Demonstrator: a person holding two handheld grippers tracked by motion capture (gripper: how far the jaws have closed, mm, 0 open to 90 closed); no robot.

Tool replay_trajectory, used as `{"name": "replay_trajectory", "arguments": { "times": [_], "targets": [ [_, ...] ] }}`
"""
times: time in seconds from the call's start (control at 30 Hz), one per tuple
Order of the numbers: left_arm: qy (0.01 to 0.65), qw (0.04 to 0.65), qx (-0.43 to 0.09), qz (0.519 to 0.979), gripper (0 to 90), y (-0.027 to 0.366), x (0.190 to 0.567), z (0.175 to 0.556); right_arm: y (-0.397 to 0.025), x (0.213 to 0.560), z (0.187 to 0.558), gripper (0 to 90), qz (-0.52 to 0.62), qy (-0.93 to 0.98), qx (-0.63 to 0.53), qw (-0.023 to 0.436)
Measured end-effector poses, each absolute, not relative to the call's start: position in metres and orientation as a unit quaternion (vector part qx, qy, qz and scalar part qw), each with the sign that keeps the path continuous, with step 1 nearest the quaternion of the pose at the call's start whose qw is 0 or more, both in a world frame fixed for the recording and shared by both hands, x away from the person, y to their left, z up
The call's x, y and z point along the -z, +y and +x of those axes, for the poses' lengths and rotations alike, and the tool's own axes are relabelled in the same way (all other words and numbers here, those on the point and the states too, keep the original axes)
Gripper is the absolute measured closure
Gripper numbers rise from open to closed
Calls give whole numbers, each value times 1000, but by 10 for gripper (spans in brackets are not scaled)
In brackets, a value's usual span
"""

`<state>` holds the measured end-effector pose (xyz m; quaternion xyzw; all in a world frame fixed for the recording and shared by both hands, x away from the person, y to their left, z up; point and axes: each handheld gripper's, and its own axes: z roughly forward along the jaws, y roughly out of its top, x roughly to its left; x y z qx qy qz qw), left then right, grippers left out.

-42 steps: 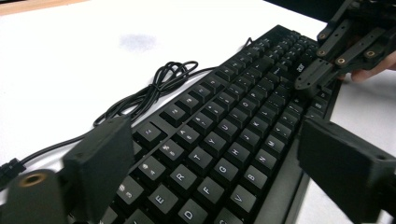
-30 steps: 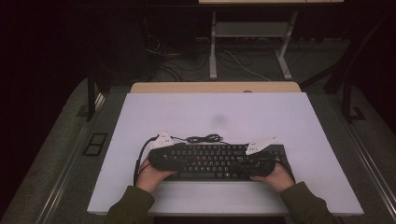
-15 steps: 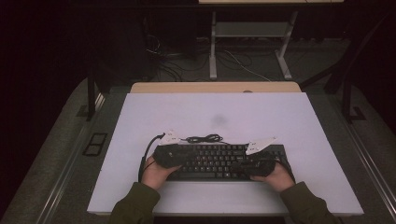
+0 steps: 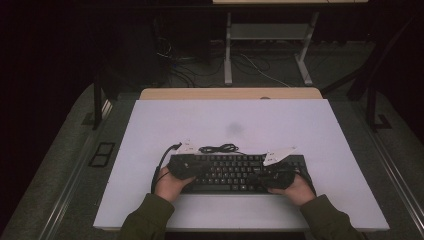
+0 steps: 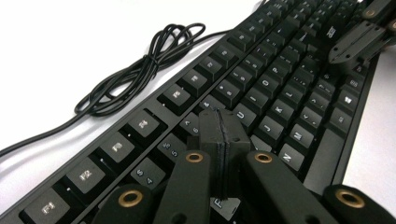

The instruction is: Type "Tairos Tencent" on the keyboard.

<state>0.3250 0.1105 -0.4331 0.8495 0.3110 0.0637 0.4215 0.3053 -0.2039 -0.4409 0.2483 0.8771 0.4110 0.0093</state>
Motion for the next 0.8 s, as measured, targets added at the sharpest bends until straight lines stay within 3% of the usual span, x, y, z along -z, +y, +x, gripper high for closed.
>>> {"name": "replay_trajectory", "arguments": {
  "times": [0.8],
  "targets": [
    [315,411,-56,854,889,109,435,326,-204,441,305,895,248,878,-410,10]
  ]
}}
